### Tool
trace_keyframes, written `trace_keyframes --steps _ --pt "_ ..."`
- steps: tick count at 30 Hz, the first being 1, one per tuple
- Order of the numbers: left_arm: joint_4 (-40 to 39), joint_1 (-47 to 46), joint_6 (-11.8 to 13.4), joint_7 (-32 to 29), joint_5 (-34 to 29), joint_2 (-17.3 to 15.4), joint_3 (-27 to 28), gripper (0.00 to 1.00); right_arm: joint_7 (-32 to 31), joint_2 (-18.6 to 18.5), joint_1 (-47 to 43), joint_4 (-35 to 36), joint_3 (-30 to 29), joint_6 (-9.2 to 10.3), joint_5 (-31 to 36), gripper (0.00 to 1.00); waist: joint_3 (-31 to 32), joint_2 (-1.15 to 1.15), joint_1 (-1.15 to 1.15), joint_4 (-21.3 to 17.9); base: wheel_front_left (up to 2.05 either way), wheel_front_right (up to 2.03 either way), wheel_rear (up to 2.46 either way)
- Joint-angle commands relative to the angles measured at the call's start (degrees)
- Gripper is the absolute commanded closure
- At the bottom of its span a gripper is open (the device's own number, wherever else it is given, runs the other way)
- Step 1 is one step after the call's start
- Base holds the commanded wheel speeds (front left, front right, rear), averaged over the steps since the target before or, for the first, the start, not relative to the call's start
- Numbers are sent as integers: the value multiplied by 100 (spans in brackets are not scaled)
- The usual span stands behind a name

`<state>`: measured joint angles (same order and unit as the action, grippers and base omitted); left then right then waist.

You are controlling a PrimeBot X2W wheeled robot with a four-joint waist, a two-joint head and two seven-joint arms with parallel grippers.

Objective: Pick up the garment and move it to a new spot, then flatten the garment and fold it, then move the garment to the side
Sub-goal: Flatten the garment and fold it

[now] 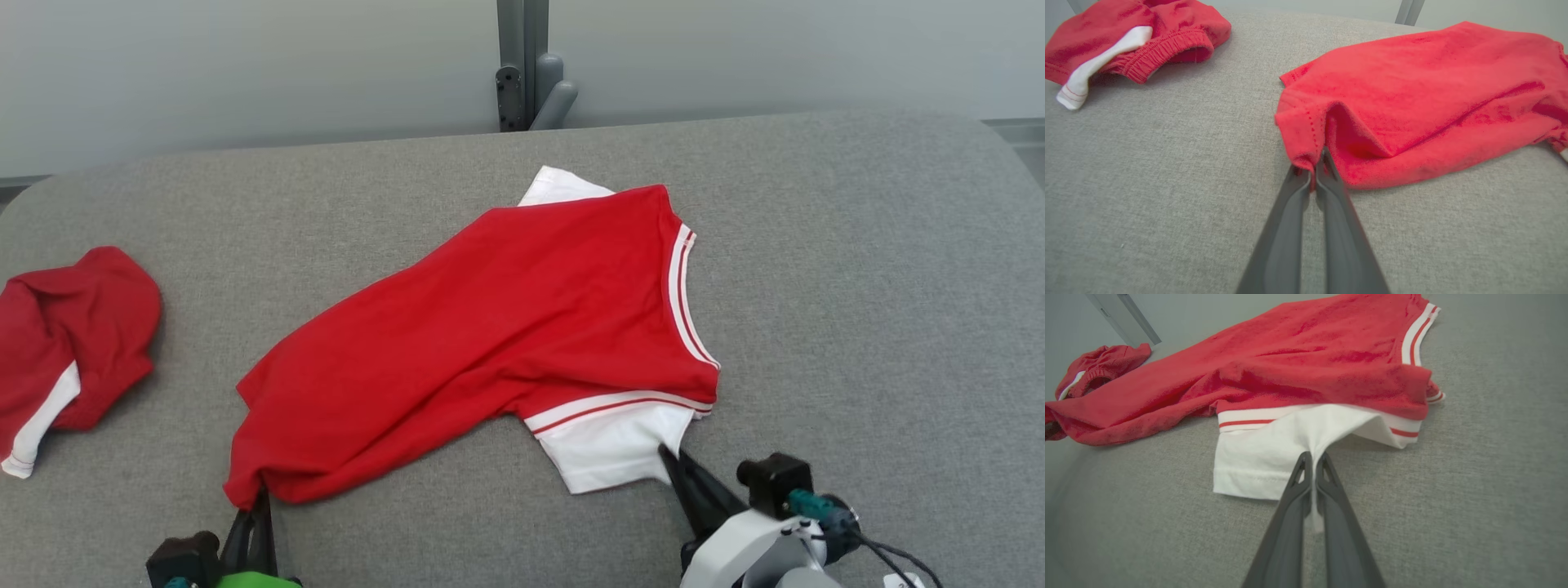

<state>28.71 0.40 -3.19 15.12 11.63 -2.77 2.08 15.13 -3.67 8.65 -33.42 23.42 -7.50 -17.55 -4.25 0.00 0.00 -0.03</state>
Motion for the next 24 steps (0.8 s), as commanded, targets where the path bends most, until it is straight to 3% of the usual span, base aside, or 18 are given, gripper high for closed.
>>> trace_keyframes --steps 1,5,10,16,17,24 --pt "-148 -174 -53 3 -49 -23 46 100 1 -58 114 221 -148 2 -49 100 98 0 0 -33 0 0 0" --pt "-698 -429 -189 3 -249 -40 118 100 1 -147 279 933 -615 2 -78 100 279 0 0 -76 0 0 0" --pt "-1330 -1091 -350 3 -452 -328 49 100 1 -362 889 1749 -991 2 -101 100 435 0 0 -145 0 0 0" --pt "-1437 -2272 -421 3 -509 -1019 -327 100 1 -809 2057 2306 -1325 2 -123 100 558 0 0 -218 0 0 0" --pt "-1333 -2717 -427 -9 -514 -1289 -540 100 1 -997 2485 2391 -1380 2 -55 100 584 0 0 -238 0 0 0" --pt "-1203 -4142 -429 -224 -190 -1810 -1085 100 1 -1422 3758 2361 -1257 2 -15 100 518 0 0 -273 0 0 0"
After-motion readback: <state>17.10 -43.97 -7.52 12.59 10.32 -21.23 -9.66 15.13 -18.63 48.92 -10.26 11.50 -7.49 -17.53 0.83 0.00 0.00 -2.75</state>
